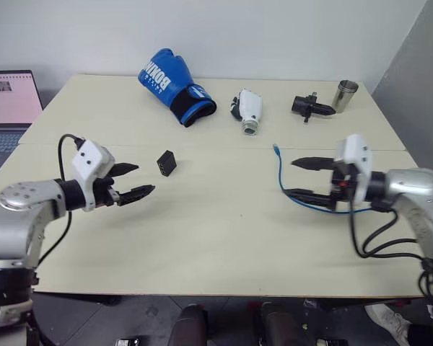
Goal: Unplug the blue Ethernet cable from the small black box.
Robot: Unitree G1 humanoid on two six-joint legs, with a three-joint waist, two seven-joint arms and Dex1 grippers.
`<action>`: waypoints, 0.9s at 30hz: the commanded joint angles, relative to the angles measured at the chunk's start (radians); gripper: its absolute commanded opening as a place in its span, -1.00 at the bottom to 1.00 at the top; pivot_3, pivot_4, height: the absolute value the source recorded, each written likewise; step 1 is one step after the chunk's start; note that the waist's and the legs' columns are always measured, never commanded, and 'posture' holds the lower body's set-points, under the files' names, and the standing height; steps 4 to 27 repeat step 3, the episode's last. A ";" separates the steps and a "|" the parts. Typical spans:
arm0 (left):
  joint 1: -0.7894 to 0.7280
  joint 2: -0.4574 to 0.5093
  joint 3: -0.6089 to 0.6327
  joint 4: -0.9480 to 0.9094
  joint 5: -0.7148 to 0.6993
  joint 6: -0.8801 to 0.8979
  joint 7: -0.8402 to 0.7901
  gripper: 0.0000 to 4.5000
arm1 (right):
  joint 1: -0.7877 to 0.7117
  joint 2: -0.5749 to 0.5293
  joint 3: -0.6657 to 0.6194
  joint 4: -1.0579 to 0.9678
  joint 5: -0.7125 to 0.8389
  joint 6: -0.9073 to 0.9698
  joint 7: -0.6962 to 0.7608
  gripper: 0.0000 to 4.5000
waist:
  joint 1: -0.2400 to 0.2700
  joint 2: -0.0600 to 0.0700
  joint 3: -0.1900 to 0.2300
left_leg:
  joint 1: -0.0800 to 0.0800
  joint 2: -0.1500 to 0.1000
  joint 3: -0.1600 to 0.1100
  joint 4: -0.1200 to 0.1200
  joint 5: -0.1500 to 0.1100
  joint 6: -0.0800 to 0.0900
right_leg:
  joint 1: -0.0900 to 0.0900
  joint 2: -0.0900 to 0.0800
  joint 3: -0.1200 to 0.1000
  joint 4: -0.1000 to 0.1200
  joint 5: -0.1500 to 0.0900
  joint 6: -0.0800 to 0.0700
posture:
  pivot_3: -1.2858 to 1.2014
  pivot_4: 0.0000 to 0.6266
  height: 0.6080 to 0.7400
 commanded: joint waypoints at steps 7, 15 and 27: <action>-0.096 0.011 -0.008 0.060 -0.021 -0.025 -0.074 0.75 | -0.009 -0.052 -0.064 0.019 0.044 0.016 0.029 0.69 | -0.002 0.000 0.000 | 0.000 0.000 0.000 0.000 0.000 0.000 | 0.000 0.000 0.000 0.000 0.000 0.000 | 0.03 -0.52 1.00; -0.096 0.011 -0.008 0.060 -0.021 -0.025 -0.074 0.75 | -0.009 -0.052 -0.064 0.019 0.044 0.016 0.029 0.69 | -0.002 0.000 0.000 | 0.000 0.000 0.000 0.000 0.000 0.000 | 0.000 0.000 0.000 0.000 0.000 0.000 | 0.03 -0.52 1.00; -0.096 0.011 -0.008 0.060 -0.021 -0.025 -0.074 0.75 | -0.009 -0.052 -0.064 0.019 0.044 0.016 0.029 0.69 | -0.002 0.000 0.000 | 0.000 0.000 0.000 0.000 0.000 0.000 | 0.000 0.000 0.000 0.000 0.000 0.000 | 0.03 -0.52 1.00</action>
